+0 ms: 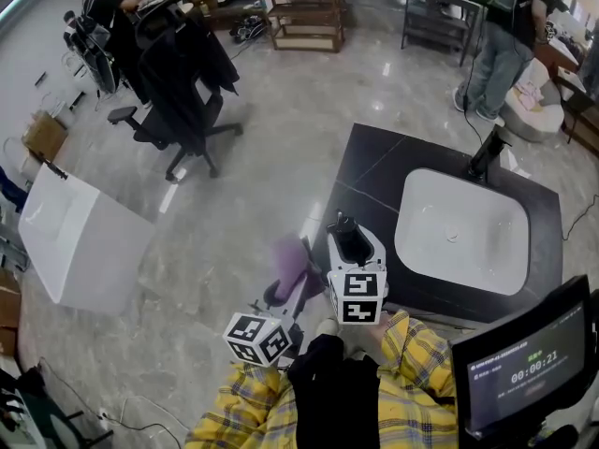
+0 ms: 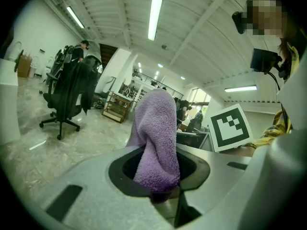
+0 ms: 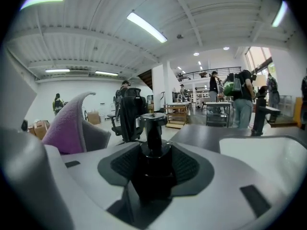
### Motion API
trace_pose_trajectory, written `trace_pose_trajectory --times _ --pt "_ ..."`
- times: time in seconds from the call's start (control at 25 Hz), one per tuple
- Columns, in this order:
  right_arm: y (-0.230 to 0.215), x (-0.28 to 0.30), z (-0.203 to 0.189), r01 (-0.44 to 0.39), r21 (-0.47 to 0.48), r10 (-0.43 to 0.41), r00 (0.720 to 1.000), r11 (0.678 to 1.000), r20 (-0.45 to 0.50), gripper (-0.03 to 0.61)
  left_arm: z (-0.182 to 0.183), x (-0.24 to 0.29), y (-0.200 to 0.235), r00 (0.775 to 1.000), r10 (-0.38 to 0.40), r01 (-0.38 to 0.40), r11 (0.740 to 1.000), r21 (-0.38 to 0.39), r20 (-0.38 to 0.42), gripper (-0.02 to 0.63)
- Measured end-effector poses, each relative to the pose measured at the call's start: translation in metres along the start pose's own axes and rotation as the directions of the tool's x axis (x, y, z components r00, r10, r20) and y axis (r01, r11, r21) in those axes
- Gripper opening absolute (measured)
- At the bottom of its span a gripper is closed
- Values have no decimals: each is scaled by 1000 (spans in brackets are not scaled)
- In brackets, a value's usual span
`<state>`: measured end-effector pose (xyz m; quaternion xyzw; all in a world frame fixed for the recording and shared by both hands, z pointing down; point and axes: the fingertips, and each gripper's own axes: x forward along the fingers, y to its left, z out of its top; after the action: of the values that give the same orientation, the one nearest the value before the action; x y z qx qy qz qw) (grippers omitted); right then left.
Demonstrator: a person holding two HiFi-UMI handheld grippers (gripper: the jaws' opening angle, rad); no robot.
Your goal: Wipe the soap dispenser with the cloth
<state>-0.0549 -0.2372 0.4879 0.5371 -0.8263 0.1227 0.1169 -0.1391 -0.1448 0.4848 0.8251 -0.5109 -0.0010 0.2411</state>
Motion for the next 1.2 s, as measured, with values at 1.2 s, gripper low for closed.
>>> trace_pose_trajectory --times 1.2 --pt "-96 -72 5 24 206 -58 986 978 157 190 -3 66 -62 970 47 127 735 666 -237 87"
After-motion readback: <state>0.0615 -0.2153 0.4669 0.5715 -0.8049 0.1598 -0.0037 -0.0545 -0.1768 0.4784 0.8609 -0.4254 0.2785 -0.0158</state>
